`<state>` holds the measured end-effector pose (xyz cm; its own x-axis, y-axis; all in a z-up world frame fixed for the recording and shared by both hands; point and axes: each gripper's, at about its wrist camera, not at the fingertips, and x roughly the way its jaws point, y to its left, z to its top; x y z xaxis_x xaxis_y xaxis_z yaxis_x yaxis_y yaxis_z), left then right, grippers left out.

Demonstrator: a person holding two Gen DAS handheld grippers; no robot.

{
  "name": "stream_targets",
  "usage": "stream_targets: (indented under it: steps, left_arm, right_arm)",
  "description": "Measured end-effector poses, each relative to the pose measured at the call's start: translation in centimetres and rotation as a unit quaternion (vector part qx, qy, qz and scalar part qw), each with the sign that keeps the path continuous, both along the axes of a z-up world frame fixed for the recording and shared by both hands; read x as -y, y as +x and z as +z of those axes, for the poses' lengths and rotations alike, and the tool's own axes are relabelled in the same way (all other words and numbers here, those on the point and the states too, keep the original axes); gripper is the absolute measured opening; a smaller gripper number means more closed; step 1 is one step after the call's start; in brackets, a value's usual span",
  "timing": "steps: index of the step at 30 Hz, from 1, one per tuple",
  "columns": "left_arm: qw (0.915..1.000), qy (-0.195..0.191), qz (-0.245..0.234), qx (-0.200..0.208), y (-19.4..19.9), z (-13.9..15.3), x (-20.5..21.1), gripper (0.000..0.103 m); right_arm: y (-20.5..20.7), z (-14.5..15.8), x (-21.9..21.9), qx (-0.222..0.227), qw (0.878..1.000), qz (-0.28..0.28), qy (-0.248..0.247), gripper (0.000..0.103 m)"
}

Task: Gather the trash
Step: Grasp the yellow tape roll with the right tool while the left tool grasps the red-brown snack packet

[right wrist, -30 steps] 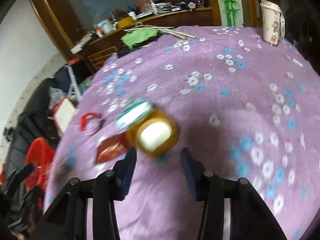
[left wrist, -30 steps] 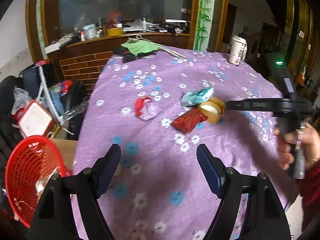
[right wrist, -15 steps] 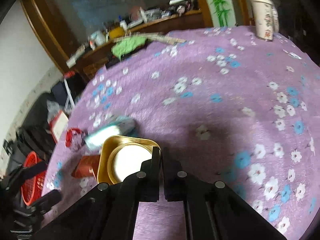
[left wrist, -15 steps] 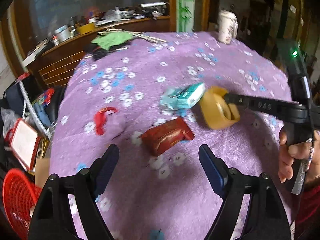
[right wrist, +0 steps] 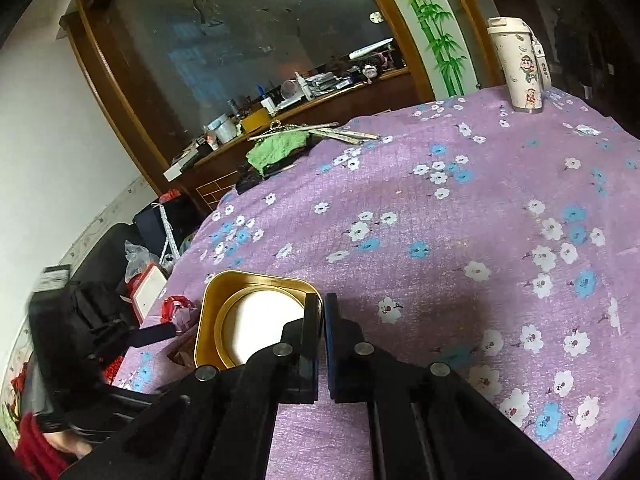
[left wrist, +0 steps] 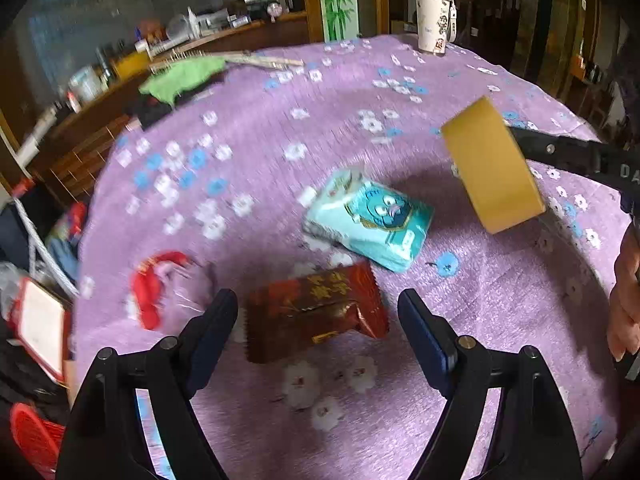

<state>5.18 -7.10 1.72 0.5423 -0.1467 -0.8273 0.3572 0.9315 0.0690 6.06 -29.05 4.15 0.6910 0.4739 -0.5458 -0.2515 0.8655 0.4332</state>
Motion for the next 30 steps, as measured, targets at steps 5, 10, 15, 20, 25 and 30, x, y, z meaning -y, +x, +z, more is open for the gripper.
stream_targets:
  steps: [5,10,15,20,25,30]
  left_arm:
    - [0.9998,0.005,0.010,0.014,-0.4,-0.6,0.6,0.068]
    - [0.9985,-0.021,0.033,0.039,-1.4,0.5,0.3,0.046]
    - [0.9960,-0.061,0.056,0.034,-2.2,1.5,-0.8,0.040]
    - [0.9957,-0.060,0.062,0.034,-3.6,1.1,-1.3,0.040]
    - [0.9972,-0.034,0.054,0.039,-3.8,0.6,-0.8,0.051]
    - [0.9974,-0.029,0.059,0.028,-3.0,-0.7,-0.9,0.048]
  right_arm:
    - [-0.1,0.0,-0.4,0.002,1.000,0.006,-0.006,0.004]
    - [-0.2,-0.1,-0.7,0.002,1.000,0.011,-0.013,0.004]
    - [-0.5,0.0,-0.9,0.008,1.000,0.015,-0.018,0.004]
    - [-0.7,0.1,-1.4,0.012,0.999,0.022,-0.028,0.004]
    - [-0.9,0.0,-1.9,0.016,0.999,0.028,-0.036,0.004]
    - [-1.1,0.1,-2.1,0.019,0.998,0.031,-0.041,0.004]
